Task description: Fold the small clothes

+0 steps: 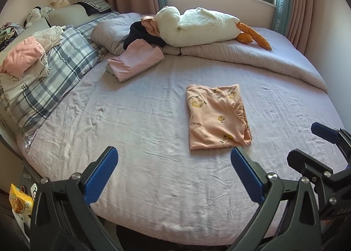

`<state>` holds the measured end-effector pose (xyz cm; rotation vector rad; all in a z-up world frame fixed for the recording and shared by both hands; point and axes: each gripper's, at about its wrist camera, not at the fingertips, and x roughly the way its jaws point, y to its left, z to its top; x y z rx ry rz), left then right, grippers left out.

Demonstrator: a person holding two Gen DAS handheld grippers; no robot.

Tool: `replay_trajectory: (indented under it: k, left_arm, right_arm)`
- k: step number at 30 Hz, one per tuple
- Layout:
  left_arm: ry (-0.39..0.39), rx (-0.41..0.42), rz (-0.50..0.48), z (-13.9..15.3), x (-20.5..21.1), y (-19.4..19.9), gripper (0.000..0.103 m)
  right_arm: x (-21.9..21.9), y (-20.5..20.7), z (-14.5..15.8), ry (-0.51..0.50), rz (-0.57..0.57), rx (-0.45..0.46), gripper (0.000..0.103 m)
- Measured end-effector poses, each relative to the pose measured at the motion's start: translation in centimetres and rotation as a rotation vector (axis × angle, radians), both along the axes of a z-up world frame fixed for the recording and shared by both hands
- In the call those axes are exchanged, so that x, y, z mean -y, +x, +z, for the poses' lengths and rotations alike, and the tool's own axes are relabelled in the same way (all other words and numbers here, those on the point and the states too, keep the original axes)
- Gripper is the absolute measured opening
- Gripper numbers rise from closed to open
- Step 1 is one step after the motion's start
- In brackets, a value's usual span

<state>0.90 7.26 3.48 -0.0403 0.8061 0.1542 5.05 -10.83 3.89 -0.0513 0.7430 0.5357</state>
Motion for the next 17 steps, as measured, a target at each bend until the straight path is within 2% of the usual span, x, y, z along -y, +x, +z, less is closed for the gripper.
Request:
replay_trajectory:
  k: [10, 17]
  left_arm:
    - [0.024, 0.012, 0.019, 0.28, 0.01, -0.2, 0.103]
    - [0.012, 0.002, 0.014, 0.16, 0.11, 0.02, 0.103]
  right_arm:
    - [-0.06, 0.03, 0.07, -0.001, 0.002, -0.002, 0.102]
    - [-0.08, 0.04, 0.13, -0.002, 0.003, -0.004, 0.102]
